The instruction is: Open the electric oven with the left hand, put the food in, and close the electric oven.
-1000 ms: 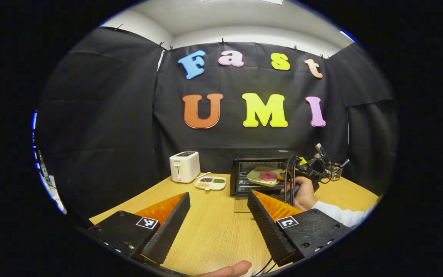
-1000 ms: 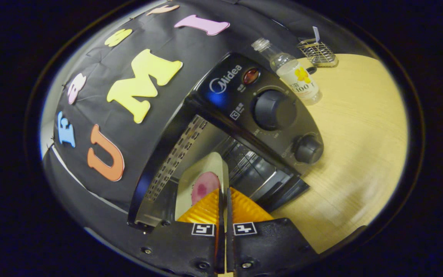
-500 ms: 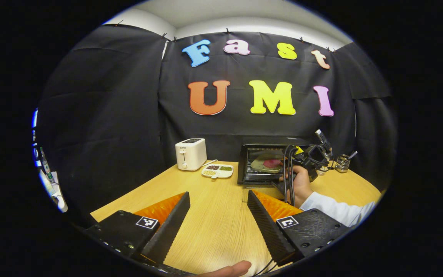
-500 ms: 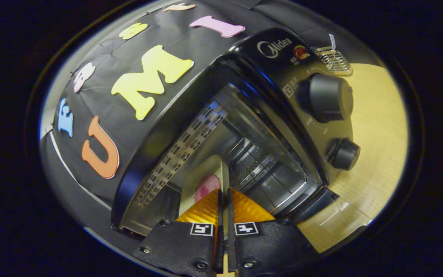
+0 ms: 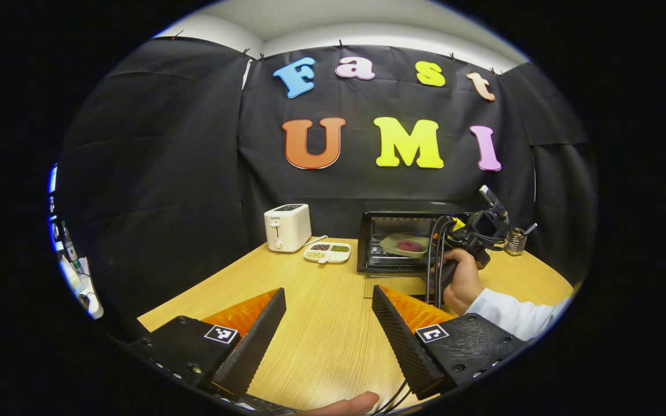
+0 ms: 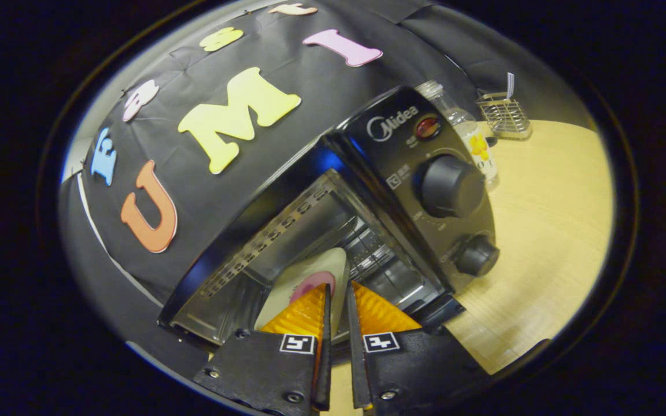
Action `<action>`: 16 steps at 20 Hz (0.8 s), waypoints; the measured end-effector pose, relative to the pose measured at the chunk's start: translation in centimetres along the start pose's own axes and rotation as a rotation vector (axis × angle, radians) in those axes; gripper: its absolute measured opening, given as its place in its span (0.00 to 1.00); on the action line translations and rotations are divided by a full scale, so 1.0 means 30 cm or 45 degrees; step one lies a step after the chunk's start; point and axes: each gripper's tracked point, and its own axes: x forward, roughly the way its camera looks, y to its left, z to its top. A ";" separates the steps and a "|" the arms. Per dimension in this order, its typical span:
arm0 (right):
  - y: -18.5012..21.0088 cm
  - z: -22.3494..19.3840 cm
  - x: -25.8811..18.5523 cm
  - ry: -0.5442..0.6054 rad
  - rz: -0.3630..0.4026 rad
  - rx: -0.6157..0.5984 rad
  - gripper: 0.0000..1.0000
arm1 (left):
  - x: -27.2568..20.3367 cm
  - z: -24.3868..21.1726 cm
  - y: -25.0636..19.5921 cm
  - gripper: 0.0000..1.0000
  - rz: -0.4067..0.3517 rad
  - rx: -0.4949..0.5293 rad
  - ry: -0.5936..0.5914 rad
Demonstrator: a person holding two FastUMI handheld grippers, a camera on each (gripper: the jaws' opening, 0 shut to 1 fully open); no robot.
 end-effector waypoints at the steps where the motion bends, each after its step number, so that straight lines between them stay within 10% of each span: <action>1: -0.004 -0.008 -0.033 0.004 0.007 -0.028 0.12 | -0.007 0.004 -0.009 0.96 -0.001 0.014 -0.006; 10: -0.016 -0.002 -0.387 -0.011 0.164 -0.266 0.26 | -0.137 0.053 -0.095 0.95 -0.085 0.026 -0.044; 16: 0.014 0.089 -0.679 -0.140 0.267 -0.491 0.75 | -0.200 0.098 -0.117 0.95 -0.105 0.009 -0.080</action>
